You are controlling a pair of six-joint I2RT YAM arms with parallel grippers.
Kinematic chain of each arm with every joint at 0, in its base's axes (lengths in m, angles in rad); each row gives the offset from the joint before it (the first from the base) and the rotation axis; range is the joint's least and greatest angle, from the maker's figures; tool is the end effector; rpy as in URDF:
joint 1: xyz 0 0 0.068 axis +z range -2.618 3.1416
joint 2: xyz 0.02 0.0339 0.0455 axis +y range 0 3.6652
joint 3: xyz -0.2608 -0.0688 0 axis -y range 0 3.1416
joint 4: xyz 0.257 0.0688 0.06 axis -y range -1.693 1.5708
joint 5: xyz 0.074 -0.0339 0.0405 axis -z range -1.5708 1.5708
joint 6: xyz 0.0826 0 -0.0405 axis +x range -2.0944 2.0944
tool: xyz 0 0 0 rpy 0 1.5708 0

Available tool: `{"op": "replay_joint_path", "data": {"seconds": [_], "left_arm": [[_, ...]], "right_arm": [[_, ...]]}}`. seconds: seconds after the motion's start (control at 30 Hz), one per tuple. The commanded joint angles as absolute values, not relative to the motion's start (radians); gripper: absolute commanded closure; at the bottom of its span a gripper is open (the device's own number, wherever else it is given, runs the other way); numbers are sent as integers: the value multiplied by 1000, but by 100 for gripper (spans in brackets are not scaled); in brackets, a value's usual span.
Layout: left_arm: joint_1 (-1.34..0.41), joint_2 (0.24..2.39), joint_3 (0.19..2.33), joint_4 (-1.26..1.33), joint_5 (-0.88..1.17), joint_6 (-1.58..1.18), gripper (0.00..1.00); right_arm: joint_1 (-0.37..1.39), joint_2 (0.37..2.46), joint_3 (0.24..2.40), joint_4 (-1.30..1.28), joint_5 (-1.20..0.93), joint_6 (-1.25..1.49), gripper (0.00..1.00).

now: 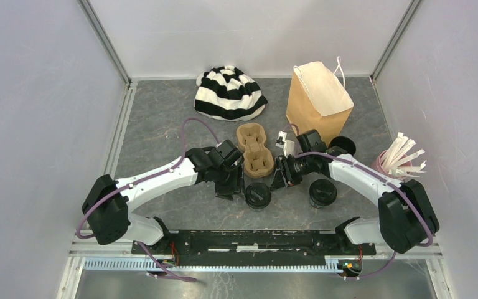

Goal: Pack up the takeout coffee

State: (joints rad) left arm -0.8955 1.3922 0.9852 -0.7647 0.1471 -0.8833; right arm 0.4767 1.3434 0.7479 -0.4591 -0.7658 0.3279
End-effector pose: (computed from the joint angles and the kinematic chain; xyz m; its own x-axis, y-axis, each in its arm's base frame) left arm 0.1743 -0.2370 0.1800 -0.9898 0.0128 -0.1422 0.0674 0.9200 -0.3860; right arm 0.2168 0.1764 0.1570 -0.9360 -0.2221 -0.2731 -0.3520 0.5863 0.7296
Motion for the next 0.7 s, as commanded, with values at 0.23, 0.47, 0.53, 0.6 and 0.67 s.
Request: {"op": "replay_joint_path", "data": {"seconds": [0.23, 0.47, 0.53, 0.6, 0.67], "left_arm": [[-904, 1357, 1023, -797, 81, -827, 37], [-895, 1336, 1050, -803, 71, -782, 31], [-892, 1332, 1076, -816, 66, -761, 28], [-889, 1321, 1102, -835, 59, -745, 26], [-886, 1307, 1134, -859, 57, -727, 23]], "right_arm": [[466, 1300, 834, -523, -673, 286, 57], [462, 1276, 857, -567, -594, 262, 56], [462, 1268, 868, -578, -564, 260, 55], [463, 1257, 893, -602, -528, 252, 54], [465, 1251, 926, -641, -490, 234, 50]]}}
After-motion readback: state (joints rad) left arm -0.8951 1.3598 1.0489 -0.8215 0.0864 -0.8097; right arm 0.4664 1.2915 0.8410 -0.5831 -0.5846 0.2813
